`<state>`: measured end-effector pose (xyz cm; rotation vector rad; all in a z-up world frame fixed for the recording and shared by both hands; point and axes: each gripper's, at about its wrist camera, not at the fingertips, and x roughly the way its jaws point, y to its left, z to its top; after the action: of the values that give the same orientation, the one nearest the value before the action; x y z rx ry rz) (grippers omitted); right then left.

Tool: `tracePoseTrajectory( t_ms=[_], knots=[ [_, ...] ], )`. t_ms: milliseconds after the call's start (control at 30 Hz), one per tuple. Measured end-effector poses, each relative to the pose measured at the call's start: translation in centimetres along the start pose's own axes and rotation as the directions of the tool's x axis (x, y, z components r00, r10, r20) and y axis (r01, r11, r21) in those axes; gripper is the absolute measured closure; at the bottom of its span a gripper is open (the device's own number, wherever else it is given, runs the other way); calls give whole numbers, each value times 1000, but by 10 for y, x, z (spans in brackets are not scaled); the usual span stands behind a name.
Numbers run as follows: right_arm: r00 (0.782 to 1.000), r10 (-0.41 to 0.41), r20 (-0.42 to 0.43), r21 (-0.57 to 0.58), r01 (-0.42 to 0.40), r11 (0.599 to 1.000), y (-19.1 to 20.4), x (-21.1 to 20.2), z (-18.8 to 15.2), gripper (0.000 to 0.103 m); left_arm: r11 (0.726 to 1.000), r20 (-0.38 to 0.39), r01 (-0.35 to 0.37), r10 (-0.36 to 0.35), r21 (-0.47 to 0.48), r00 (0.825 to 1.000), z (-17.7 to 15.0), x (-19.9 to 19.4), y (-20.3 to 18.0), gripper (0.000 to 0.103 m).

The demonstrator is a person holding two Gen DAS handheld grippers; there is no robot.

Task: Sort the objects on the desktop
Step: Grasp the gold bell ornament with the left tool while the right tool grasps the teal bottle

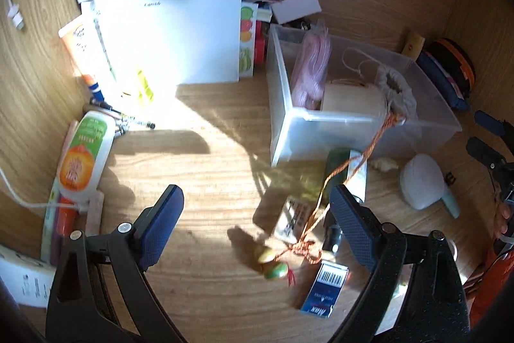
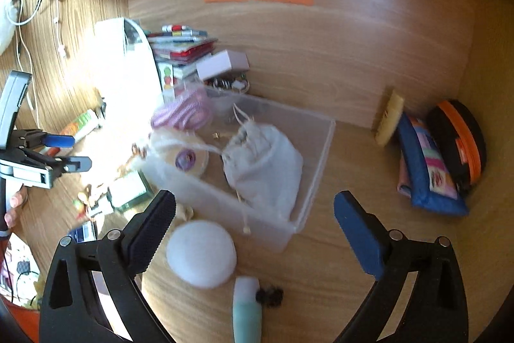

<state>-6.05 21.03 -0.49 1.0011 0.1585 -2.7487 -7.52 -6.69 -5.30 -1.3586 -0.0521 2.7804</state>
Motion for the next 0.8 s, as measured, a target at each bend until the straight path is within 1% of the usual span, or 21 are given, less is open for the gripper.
tracePoseTrajectory(
  t_ms=[133, 300, 467, 533, 567, 600, 633, 667, 733, 800],
  knots=[
    [999, -17, -41, 10, 18, 1000, -1, -3, -19, 5, 1000, -2, -14, 14, -5, 1000, -18, -3, 5, 10],
    [995, -24, -97, -10, 23, 1000, 3, -2, -45, 5, 1000, -14, -13, 12, -24, 1000, -35, -5, 12, 10],
    [990, -19, -141, -15, 17, 1000, 7, -1, -65, 9, 1000, -10, -4, 4, -30, 1000, -47, -6, 15, 10],
    [986, 3, -164, -6, -4, 1000, 6, 0, -70, 19, 1000, -6, 3, -3, -31, 1000, -51, -7, 14, 10],
    [985, 20, -174, 2, -20, 1000, 5, 1, -71, 22, 1000, -4, 7, -7, -30, 1000, -53, -6, 13, 10],
    [982, 38, -187, 13, -37, 999, 3, 2, -73, 28, 1000, -5, 11, -11, -28, 1000, -54, -6, 13, 11],
    [979, 52, -198, 24, -48, 999, 3, 4, -74, 33, 1000, -5, 16, -16, -27, 1000, -55, -5, 12, 14],
    [977, 61, -206, 35, -55, 998, 2, 5, -75, 36, 999, -9, 24, -24, -24, 1000, -55, -4, 11, 21],
    [973, 71, -218, 47, -62, 997, 1, 8, -76, 45, 999, -27, 42, -43, -21, 999, -56, 0, 11, 30],
    [970, 76, -232, 53, -66, 996, 2, 11, -77, 49, 998, -37, 54, -55, -23, 998, -58, 4, 11, 35]
  ],
)
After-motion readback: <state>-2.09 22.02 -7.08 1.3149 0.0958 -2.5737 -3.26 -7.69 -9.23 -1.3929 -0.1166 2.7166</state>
